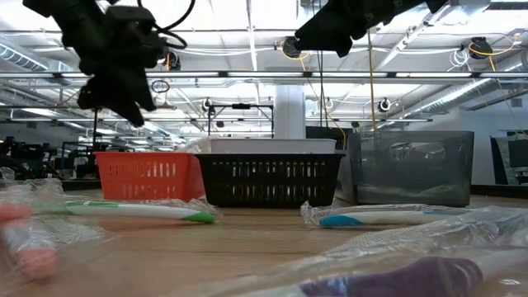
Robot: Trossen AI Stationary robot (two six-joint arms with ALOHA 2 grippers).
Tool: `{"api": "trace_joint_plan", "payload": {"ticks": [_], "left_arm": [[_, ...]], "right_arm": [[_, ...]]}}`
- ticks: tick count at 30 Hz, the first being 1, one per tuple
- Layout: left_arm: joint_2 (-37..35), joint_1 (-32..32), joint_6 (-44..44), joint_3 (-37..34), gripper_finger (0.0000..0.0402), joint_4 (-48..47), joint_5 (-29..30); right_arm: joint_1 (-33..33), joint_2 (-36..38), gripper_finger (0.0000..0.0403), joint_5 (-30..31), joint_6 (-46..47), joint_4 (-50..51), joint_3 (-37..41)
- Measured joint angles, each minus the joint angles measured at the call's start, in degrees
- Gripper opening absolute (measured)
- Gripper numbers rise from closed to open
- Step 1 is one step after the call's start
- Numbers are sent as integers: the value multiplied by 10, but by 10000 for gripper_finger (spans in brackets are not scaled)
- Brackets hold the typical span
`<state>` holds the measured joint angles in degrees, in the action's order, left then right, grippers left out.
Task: Pick & Place Toothbrushes
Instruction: Put the green toothbrush into the black bin
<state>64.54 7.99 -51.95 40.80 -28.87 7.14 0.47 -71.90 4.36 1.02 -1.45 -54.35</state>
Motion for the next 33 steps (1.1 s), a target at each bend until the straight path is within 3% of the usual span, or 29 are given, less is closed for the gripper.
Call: {"api": "trace_joint_plan", "payload": {"ticks": [5, 14, 21, 33], "left_arm": [[-30, 8, 51, 0, 163, -97, -40], [-35, 14, 202, 0, 157, -265, -41], [3, 30, 322, 0, 157, -276, -6], [107, 48, 348, 0, 156, -277, 4]], "right_arm": [[0, 0, 161, 0, 0, 1, 0], [0, 0, 159, 0, 8, 1, 0], [0, 0, 160, 0, 13, 1, 0], [0, 0, 158, 0, 12, 5, 0]]}}
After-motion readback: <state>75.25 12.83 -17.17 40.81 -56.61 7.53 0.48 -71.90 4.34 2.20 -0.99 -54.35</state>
